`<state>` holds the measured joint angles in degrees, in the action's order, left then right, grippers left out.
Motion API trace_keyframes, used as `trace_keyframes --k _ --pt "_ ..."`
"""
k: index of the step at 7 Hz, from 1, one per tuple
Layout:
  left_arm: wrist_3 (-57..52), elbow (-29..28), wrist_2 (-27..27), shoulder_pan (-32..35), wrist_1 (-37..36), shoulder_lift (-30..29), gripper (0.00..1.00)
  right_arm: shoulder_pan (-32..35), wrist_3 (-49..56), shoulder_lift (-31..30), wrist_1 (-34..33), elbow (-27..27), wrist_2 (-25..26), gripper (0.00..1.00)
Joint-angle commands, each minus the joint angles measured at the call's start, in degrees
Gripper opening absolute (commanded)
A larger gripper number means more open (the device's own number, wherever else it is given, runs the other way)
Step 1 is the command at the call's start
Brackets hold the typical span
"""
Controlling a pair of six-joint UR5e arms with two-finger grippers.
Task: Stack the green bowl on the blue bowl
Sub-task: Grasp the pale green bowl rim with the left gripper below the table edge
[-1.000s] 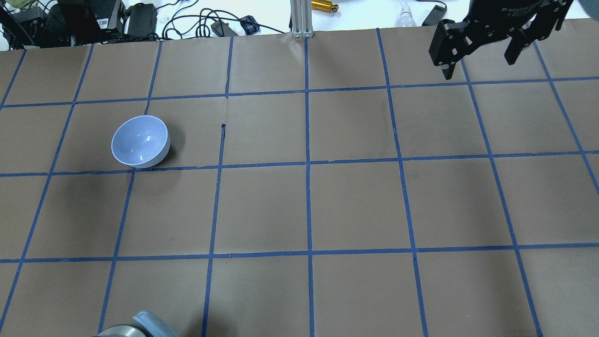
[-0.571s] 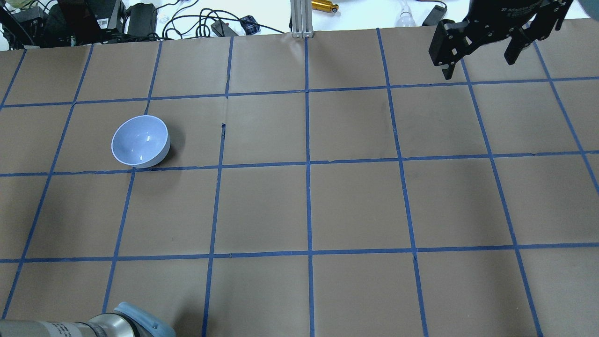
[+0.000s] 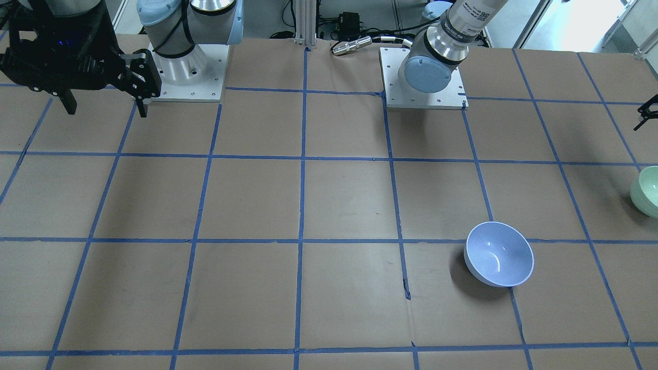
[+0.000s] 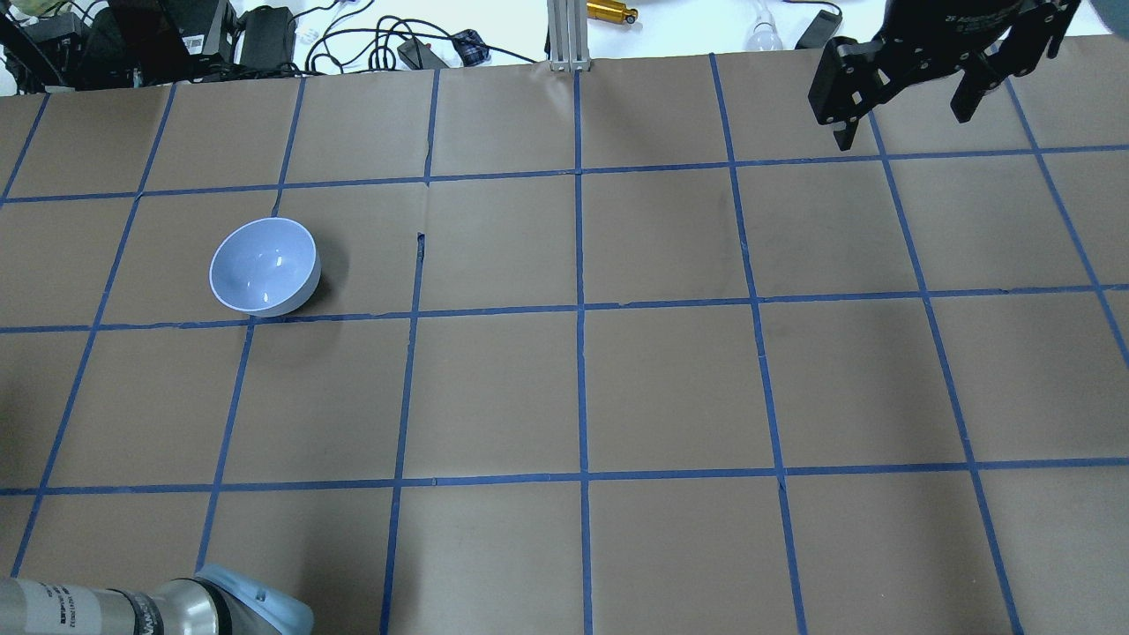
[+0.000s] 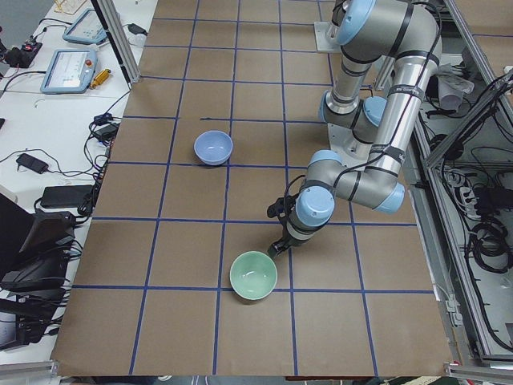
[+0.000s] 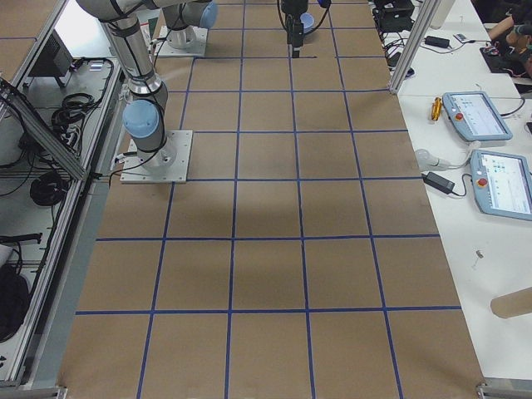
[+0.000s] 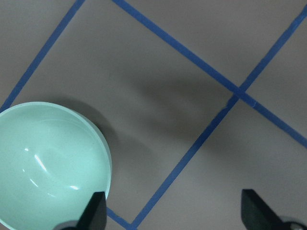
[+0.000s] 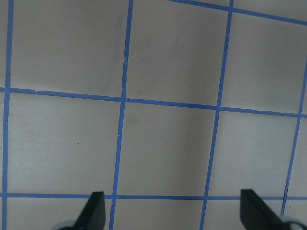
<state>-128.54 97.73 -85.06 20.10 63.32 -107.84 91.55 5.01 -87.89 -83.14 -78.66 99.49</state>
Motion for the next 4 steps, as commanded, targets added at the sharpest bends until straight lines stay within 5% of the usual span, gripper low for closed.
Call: trace_keyframes --k 1,4 --pt "-9.67 -4.64 0.07 -0.06 -0.38 -6.57 1.0 0.03 0.0 0.0 0.0 0.0 0.0 1.0" --pt "-13.93 -4.82 -1.07 0.03 -3.81 -10.98 1.0 0.03 0.0 0.0 0.0 0.0 0.0 1.0"
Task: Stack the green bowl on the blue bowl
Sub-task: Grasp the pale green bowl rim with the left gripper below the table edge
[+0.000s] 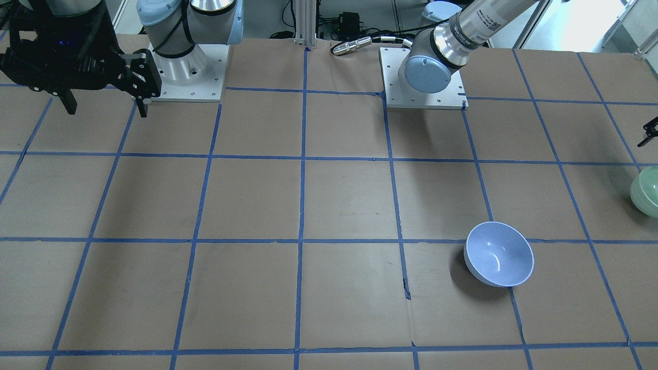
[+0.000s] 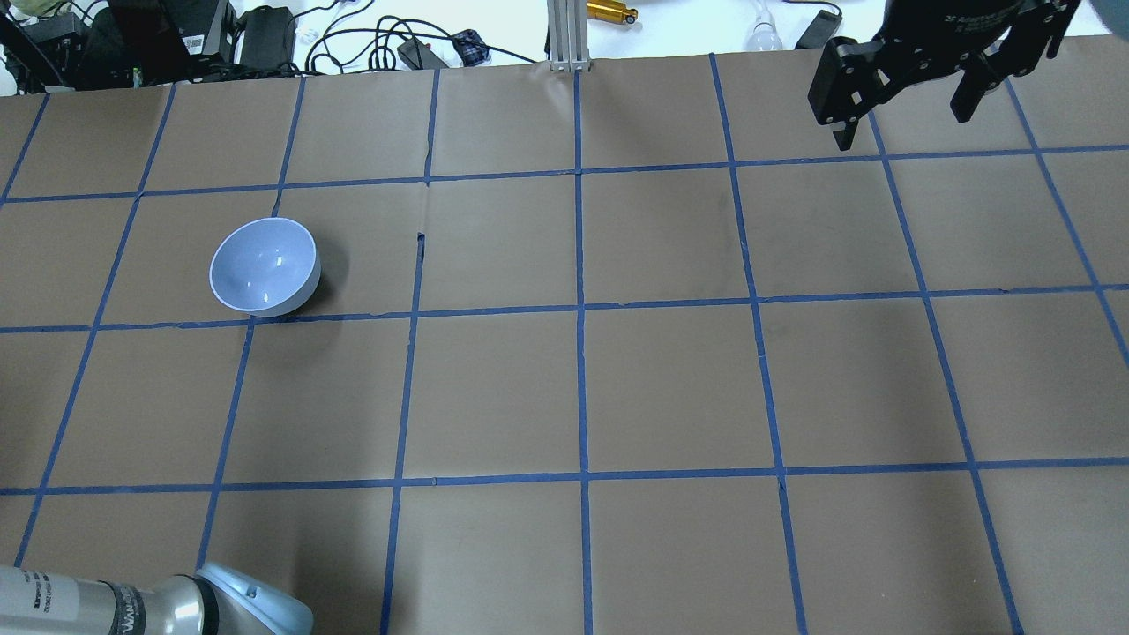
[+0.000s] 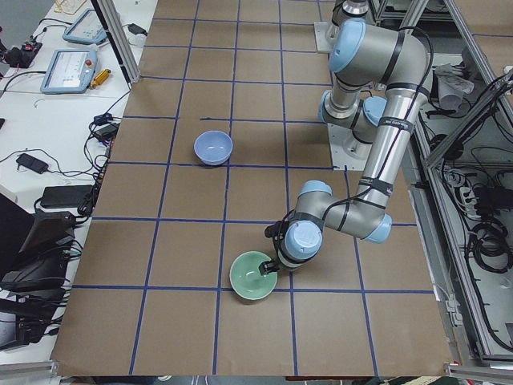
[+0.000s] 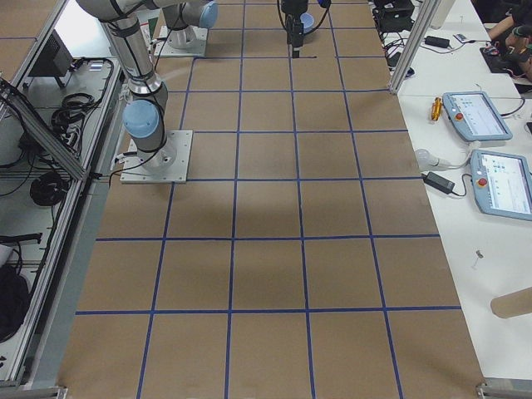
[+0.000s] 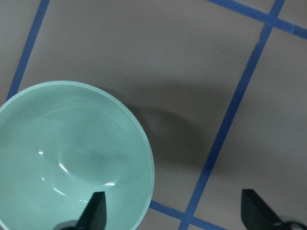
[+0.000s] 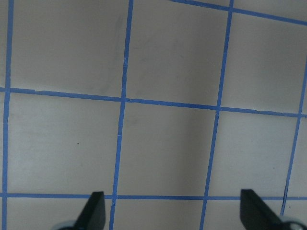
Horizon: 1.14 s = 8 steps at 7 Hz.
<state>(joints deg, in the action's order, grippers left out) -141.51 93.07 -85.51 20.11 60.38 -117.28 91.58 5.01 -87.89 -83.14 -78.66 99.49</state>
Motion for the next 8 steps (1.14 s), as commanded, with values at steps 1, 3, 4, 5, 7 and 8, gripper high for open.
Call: trace_keyframes --k 1,3,4,5,7,8 --pt "-1.39 -0.17 -1.58 0.37 -1.23 -2.24 1.0 0.0 0.0 0.0 0.0 0.0 0.0 1.0" --pt "-2.62 -0.26 -2.03 0.72 -2.45 -3.04 1.0 0.0 0.0 0.0 0.0 0.0 0.0 1.0" --pt "-4.46 -0.26 -1.95 0.72 -2.89 -3.21 1.0 0.0 0.0 0.0 0.0 0.0 0.0 1.0" --pt "-4.56 -0.26 -1.95 1.16 -3.51 -3.39 1.0 0.0 0.0 0.0 0.0 0.0 0.0 1.0" --pt "-4.74 -0.26 -2.03 1.43 -3.43 -4.18 0.93 -0.09 0.0 0.0 0.0 0.0 0.0 1.0" --pt "-4.83 -0.26 -1.95 1.51 -3.43 -4.18 0.75 0.0 0.0 0.0 0.0 0.0 0.0 1.0"
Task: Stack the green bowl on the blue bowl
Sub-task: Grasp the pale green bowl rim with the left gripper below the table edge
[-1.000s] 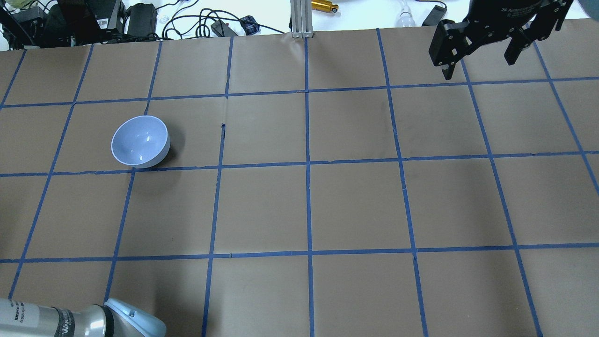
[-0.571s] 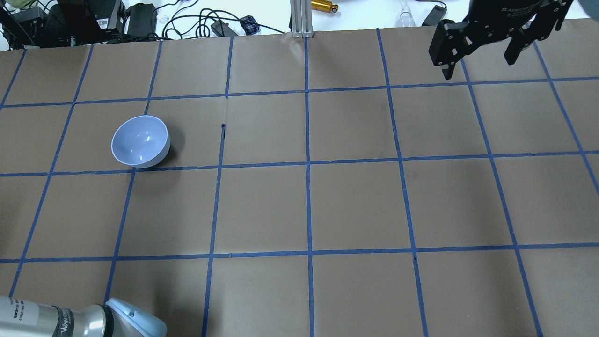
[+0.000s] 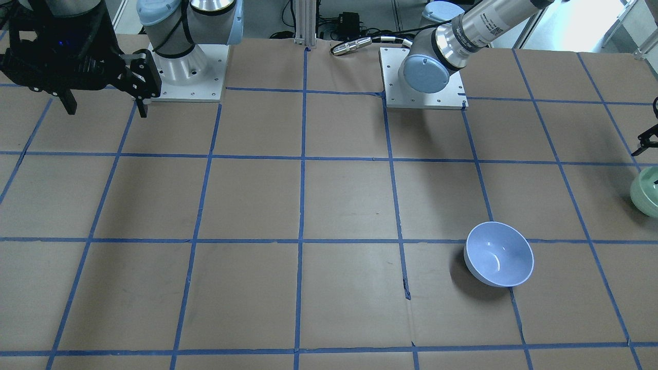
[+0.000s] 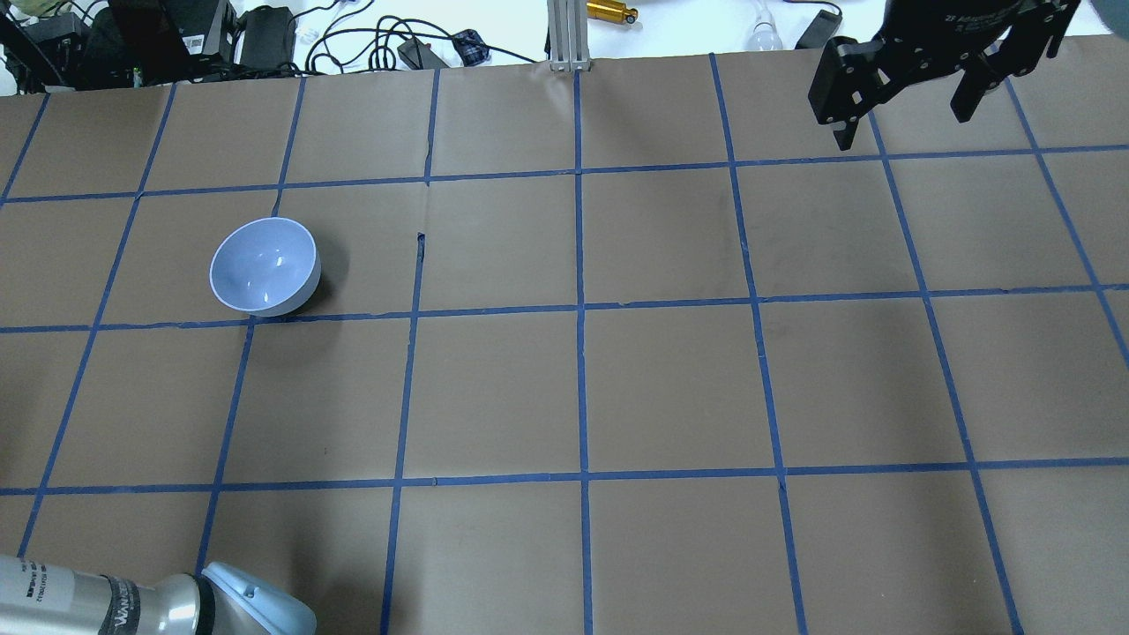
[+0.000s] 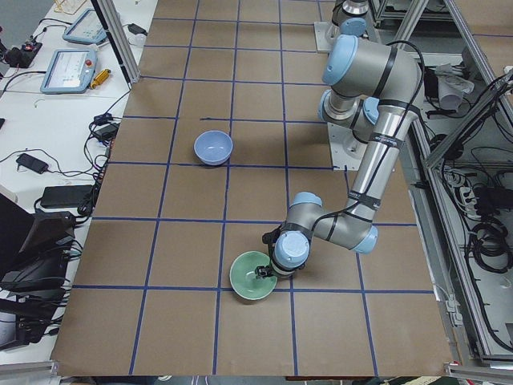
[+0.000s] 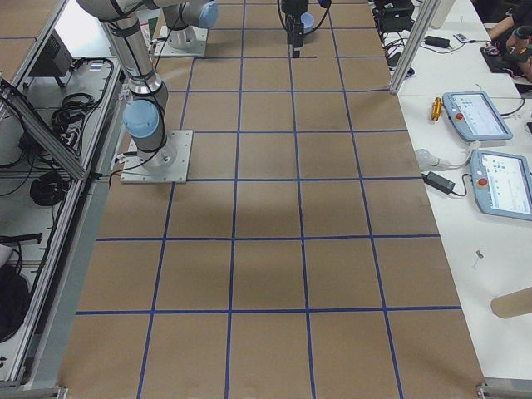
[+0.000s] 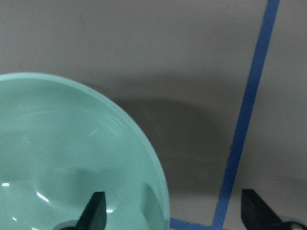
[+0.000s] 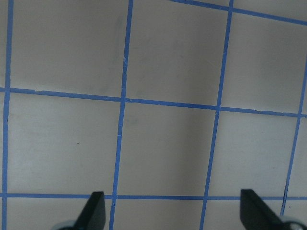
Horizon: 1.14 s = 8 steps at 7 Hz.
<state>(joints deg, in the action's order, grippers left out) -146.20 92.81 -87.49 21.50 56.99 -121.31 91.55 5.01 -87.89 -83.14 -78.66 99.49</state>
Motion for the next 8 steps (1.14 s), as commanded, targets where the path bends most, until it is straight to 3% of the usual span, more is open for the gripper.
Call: trace_keyframes --k 1,3,4,5,8 --pt "-1.01 0.0 0.04 0.12 -0.12 -0.16 0.57 0.03 0.0 0.0 0.0 0.0 0.0 1.0" --pt "-1.28 -0.7 0.04 0.12 -0.47 -0.16 0.19 0.03 0.0 0.0 0.0 0.0 0.0 1.0" --pt "-1.46 -0.7 0.04 0.12 -0.39 -0.16 0.07 0.03 0.0 0.0 0.0 0.0 0.0 1.0" --pt "-1.81 -0.7 0.12 0.12 -0.38 -0.16 0.0 0.03 0.0 0.0 0.0 0.0 0.0 1.0" --pt "-1.81 -0.7 0.21 0.29 -0.38 -0.07 0.0 0.03 0.0 0.0 0.0 0.0 0.0 1.0"
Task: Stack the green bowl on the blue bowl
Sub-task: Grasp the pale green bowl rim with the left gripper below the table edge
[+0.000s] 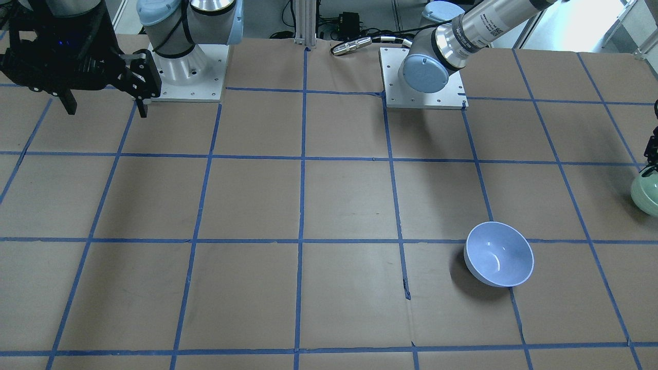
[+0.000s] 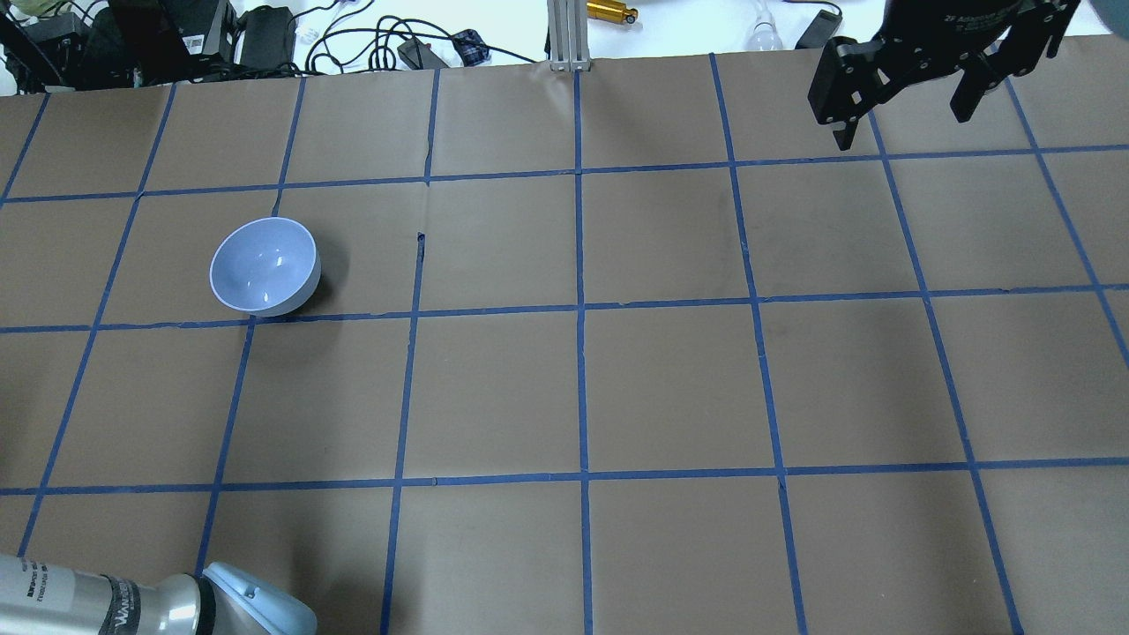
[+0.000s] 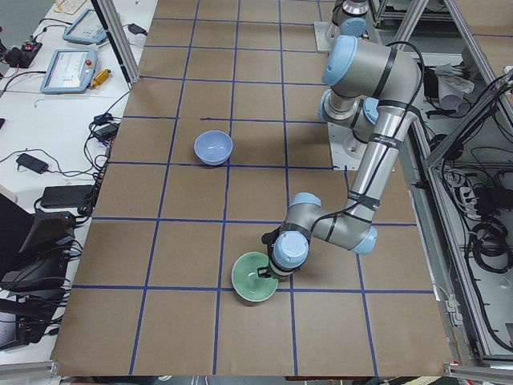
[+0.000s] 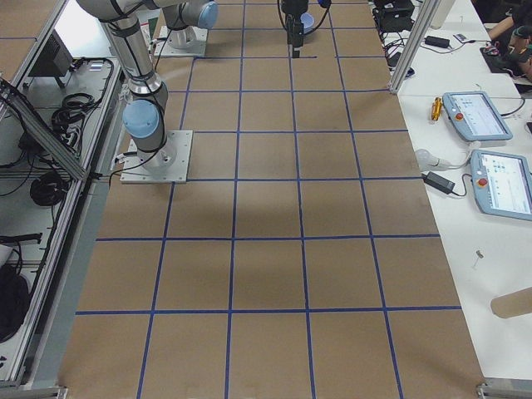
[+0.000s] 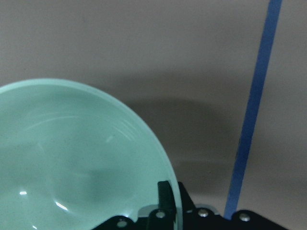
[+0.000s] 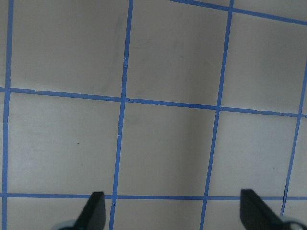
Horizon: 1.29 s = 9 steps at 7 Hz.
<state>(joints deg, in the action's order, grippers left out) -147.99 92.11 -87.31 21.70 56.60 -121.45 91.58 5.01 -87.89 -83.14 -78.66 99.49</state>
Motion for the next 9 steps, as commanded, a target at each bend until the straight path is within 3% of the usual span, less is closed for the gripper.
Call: trace_keyframes --k 1,7,9 --pt "-0.36 0.0 0.03 0.09 -0.09 0.07 0.0 0.0 0.0 0.0 0.0 0.0 0.0 1.0" --pt "-0.45 0.0 0.12 0.09 -0.09 0.33 0.0 0.0 0.0 0.0 0.0 0.0 0.0 1.0" --pt "-0.37 -0.18 0.03 1.22 0.7 3.22 0.0 0.0 0.0 0.0 0.0 0.0 0.0 1.0"
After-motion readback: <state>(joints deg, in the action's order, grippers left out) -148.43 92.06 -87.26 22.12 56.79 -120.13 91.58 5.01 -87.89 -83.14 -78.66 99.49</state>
